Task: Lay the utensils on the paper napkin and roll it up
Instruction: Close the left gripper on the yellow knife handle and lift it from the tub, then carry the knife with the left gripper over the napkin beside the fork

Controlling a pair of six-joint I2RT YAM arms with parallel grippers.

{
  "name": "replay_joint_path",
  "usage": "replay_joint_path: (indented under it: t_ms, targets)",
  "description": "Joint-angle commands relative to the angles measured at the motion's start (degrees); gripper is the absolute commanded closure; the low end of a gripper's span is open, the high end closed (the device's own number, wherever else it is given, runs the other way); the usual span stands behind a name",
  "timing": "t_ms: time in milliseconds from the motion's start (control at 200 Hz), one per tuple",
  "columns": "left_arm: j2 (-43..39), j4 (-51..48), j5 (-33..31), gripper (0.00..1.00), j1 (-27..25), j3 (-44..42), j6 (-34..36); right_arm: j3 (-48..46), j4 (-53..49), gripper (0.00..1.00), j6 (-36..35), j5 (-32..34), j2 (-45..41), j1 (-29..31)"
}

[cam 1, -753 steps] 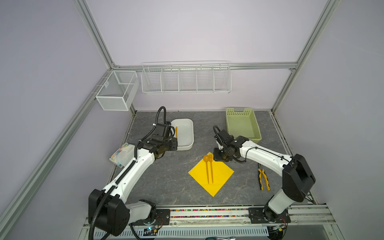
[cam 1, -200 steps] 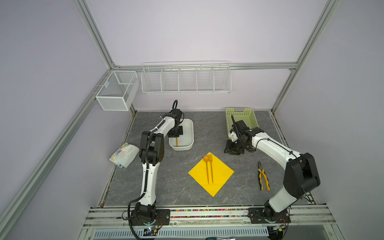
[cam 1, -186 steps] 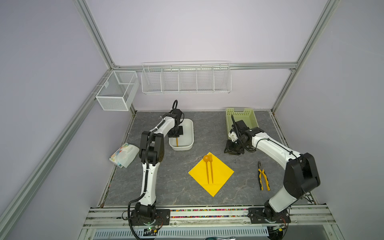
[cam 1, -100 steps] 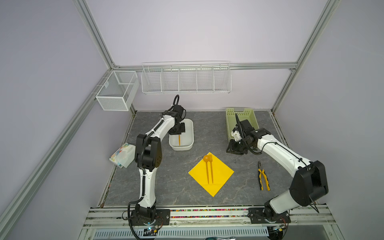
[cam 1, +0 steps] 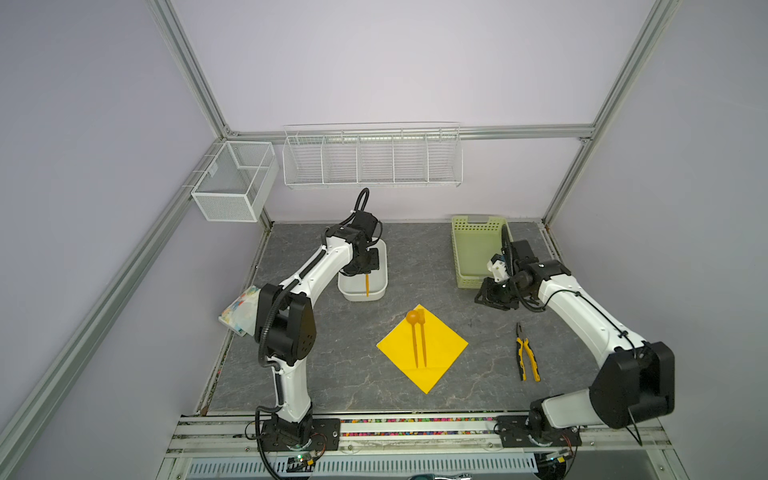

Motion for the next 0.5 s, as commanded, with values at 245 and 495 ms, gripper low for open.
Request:
replay_joint_path:
  t_ms: [245, 495]
  targets:
    - [-9.56, 0.9, -2.19, 0.98, -10.49, -8.3, -9.89, -1.76, -0.72, 0.65, -5.16, -3.43, -3.02, -6.92]
    - [-12.66, 4.64, -2.69, 0.99, -20.13, -12.36, -17.84, -3.18, -0.12, 0.64, -5.33, -3.79, -5.76, -7.93]
